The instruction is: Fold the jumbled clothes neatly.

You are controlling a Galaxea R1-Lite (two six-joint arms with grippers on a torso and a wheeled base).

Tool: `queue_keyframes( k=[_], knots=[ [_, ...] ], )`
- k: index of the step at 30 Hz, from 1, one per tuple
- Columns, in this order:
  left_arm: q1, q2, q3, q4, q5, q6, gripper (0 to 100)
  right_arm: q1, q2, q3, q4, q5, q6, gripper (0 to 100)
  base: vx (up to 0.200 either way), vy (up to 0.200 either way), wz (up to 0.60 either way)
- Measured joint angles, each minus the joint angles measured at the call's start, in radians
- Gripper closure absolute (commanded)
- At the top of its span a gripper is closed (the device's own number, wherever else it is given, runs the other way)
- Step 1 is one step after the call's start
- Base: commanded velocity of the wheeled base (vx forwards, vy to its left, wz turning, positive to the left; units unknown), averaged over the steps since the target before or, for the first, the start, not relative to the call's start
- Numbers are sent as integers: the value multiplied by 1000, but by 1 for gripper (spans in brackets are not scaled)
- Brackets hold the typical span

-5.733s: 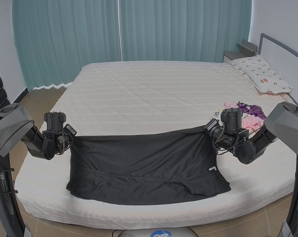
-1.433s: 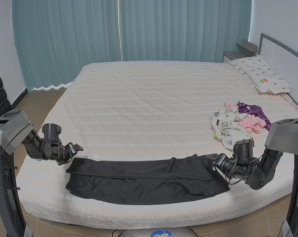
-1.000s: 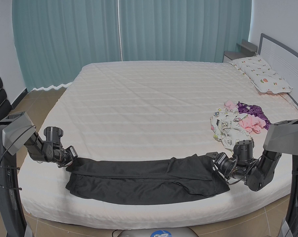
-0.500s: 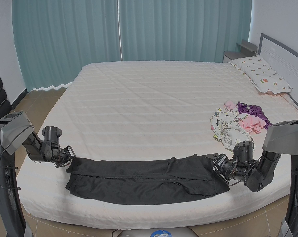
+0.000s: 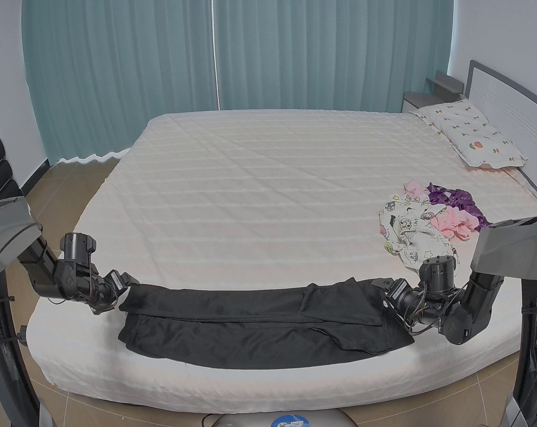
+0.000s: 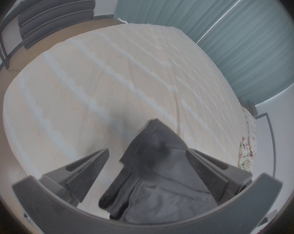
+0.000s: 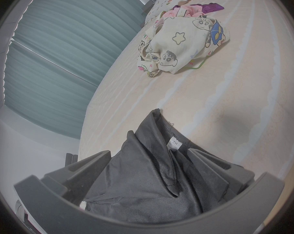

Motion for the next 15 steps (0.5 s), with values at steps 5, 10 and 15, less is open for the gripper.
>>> queue_keyframes(
  k=[5, 10, 15],
  knots=[
    [7, -58, 124, -60, -20, -7, 0, 0, 3, 10, 0, 0, -3, 0, 0, 0, 0],
    [7, -86, 220, -152, -29, -1, 0, 0, 4, 28, -7, 1, -4, 0, 0, 0, 0],
    [-7, -91, 290, -206, -34, 101, 0, 3, 4, 40, -11, 1, -5, 0, 0, 0, 0]
  ],
)
